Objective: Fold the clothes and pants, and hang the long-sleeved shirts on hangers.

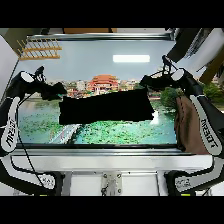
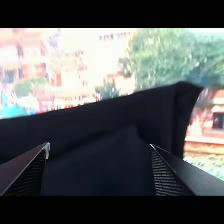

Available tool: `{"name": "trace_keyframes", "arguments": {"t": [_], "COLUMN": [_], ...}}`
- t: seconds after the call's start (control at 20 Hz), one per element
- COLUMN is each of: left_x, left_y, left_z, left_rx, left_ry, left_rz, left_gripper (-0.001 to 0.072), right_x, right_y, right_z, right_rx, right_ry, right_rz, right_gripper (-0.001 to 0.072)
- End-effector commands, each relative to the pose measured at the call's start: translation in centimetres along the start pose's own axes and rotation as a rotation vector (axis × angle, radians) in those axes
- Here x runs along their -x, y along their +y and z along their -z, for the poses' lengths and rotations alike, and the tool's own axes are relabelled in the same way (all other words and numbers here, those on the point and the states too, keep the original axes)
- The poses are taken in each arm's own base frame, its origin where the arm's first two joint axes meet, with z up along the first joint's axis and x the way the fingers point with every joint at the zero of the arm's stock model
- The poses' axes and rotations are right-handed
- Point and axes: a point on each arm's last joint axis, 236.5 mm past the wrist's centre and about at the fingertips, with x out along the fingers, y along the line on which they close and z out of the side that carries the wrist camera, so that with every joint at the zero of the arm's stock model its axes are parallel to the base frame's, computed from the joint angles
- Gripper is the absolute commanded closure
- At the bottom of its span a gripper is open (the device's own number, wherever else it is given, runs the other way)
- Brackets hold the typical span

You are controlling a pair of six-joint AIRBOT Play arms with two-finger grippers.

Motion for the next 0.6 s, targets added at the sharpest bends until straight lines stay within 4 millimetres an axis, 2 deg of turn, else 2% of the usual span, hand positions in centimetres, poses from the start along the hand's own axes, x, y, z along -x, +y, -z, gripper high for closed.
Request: {"name": "trace_keyframes", "arguments": {"t": [0.0,0.05,0.1,0.25,0.35,0.45,0.55], "left_x": [3.1,3.7,4.1,3.7,2.7,1.3,0.0], "left_y": [-2.1,-3.0,-3.8,-6.3,-8.2,-9.9,-11.5], "left_z": [-1.6,-1.0,-0.1,4.4,7.2,9.5,11.5], "left_rx": [-0.046,-0.068,-0.083,-0.120,-0.138,-0.145,-0.163], "left_ry": [-0.059,-0.061,-0.059,-0.003,0.025,0.039,0.066], "left_rz": [0.018,0.022,0.028,0.044,0.055,0.065,0.072], "left_gripper": [0.0332,0.0547,0.0694,0.0699,0.0699,0.0699,0.0699], "right_x": [2.5,3.3,3.9,5.0,4.2,2.4,0.3], "right_y": [-1.6,-3.1,-4.7,-10.0,-12.8,-13.1,-10.9], "right_z": [-0.7,0.3,1.5,5.4,7.8,9.2,9.2], "right_rx": [0.000,0.005,0.010,-0.045,-0.117,-0.165,-0.201], "right_ry": [0.005,0.062,0.119,0.243,0.295,0.328,0.321], "right_rz": [-0.005,0.000,0.003,0.016,0.025,-0.038,-0.160], "right_gripper": [0.0026,0.0026,0.0026,0.0000,-0.0001,-0.0001,-0.0001]}}
